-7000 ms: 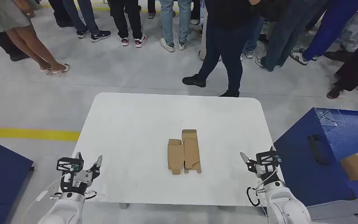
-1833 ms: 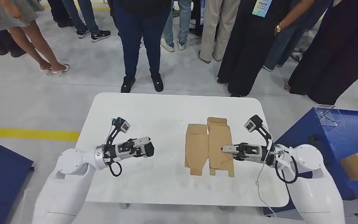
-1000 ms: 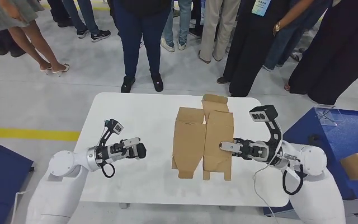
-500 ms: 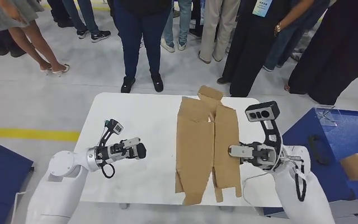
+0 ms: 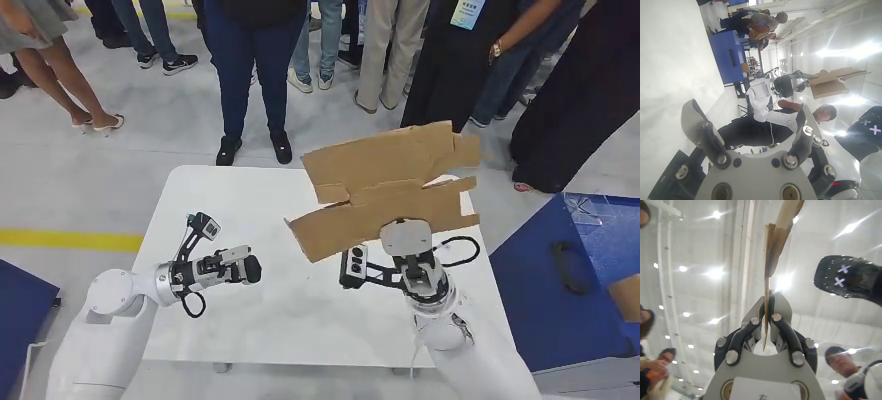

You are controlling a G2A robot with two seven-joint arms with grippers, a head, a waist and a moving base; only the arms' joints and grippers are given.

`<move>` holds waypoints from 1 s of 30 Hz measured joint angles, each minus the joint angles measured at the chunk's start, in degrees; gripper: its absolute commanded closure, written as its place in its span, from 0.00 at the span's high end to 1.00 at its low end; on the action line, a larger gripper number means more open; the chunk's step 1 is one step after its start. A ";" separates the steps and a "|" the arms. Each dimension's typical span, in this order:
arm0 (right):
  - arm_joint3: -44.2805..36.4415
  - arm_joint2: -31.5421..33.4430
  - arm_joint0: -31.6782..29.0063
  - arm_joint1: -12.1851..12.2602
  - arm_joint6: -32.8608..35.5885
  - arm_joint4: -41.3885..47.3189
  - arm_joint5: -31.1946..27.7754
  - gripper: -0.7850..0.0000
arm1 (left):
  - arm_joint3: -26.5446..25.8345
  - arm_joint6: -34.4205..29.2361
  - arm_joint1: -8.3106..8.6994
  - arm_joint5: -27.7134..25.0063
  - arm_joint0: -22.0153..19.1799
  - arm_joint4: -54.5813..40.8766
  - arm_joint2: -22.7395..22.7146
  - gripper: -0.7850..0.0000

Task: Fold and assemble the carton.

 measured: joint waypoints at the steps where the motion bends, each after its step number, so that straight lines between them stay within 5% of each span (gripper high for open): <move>1: -0.33 0.06 0.05 0.00 -2.02 2.43 -0.35 0.00 | 0.00 0.00 0.00 0.00 0.00 0.00 0.00 1.00; 6: -1.98 2.23 -0.34 -0.18 -5.67 4.63 -1.92 0.00 | 0.00 0.00 0.00 0.00 0.00 0.00 0.00 1.00; 11: -3.20 7.09 -0.50 -0.75 3.85 -12.92 -9.10 0.00 | 0.00 0.00 0.00 0.00 0.00 0.00 0.00 1.00; 14: -1.98 9.00 -0.54 -1.24 14.97 -30.01 -19.54 0.00 | 0.00 0.00 0.00 0.00 0.00 0.00 0.00 1.00; 18: 1.64 11.25 0.77 -1.85 28.53 -52.24 -41.05 0.00 | 0.00 0.00 0.00 0.00 0.00 0.00 0.00 1.00; 24: 4.09 12.82 0.91 -2.88 33.99 -67.83 -66.58 0.00 | 0.00 0.00 0.00 0.00 0.00 0.00 0.00 1.00; 30: 4.48 12.08 0.71 -3.32 32.96 -69.31 -70.25 0.00 | 0.00 0.00 0.00 0.00 0.00 0.00 0.00 1.00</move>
